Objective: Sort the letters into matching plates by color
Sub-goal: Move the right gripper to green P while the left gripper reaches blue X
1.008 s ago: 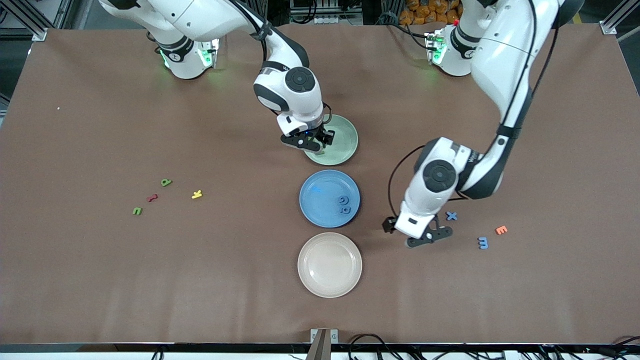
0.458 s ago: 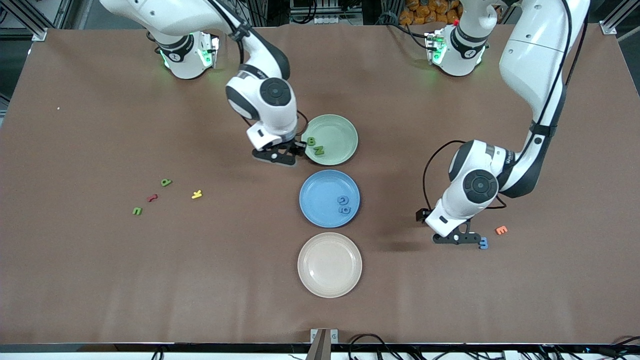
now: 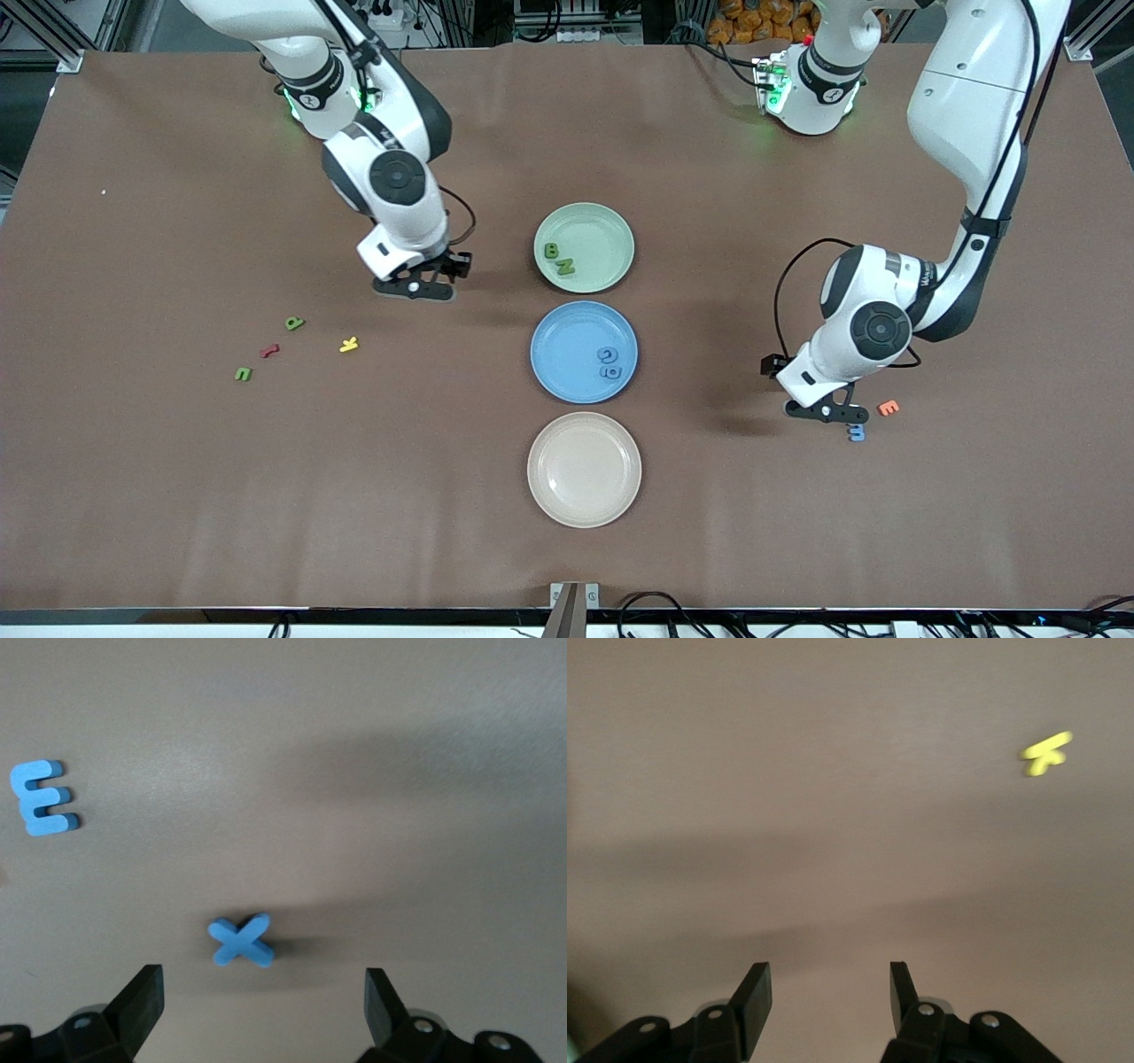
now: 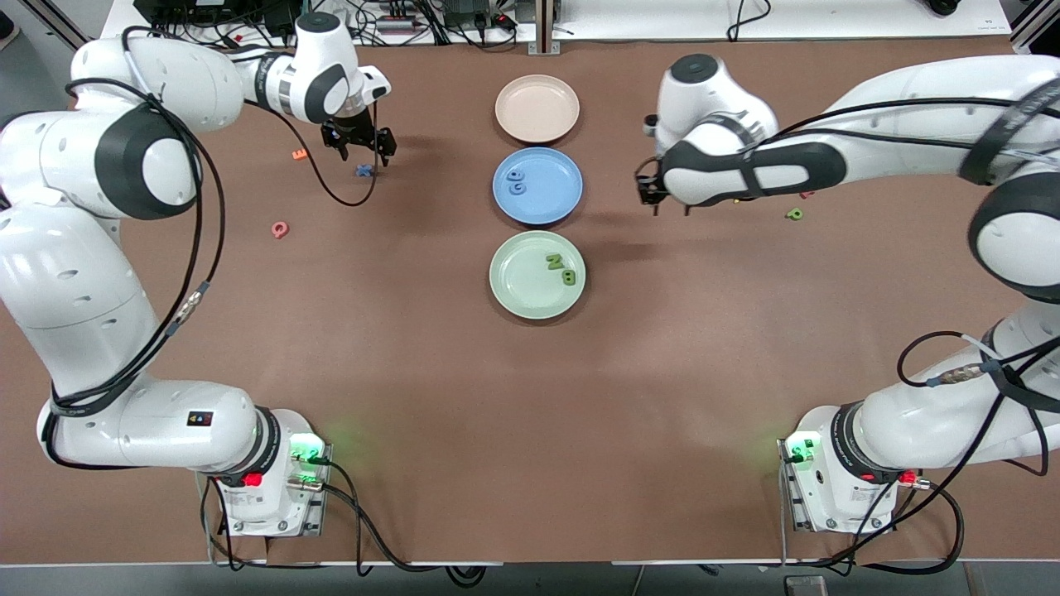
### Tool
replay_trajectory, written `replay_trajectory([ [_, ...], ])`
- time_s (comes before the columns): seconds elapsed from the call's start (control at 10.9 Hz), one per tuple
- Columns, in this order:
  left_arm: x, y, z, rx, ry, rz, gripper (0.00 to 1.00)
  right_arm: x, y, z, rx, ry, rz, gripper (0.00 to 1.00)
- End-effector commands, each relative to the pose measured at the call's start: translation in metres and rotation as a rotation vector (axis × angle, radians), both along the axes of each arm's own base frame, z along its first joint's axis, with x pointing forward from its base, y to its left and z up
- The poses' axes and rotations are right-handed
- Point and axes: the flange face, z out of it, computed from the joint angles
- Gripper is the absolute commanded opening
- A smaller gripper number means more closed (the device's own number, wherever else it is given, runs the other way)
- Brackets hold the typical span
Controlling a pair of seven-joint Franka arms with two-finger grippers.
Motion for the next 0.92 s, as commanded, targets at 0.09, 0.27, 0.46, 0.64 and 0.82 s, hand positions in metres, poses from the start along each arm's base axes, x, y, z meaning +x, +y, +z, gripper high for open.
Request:
replay_trajectory([
  [0.09, -0.003, 0.017, -0.006, -0.070, 0.001, -0.062, 1.00, 0.011, -0.107, 0.009, -0.010, 0.058, 0.135, 0.63],
  [0.27, -0.009, 0.016, -0.017, -0.091, -0.040, -0.064, 1.00, 0.027, -0.164, 0.004, 0.008, 0.086, 0.209, 0.66],
  [0.46, -0.012, 0.014, -0.022, -0.102, -0.061, -0.069, 1.00, 0.039, -0.204, 0.001, 0.030, 0.080, 0.263, 0.66],
  [0.64, -0.013, 0.013, -0.025, -0.099, -0.061, -0.075, 1.00, 0.051, -0.254, -0.014, 0.054, 0.064, 0.330, 0.66],
  [0.82, -0.013, 0.014, -0.027, -0.098, -0.058, -0.085, 1.00, 0.052, -0.278, -0.026, 0.072, 0.068, 0.395, 0.66],
])
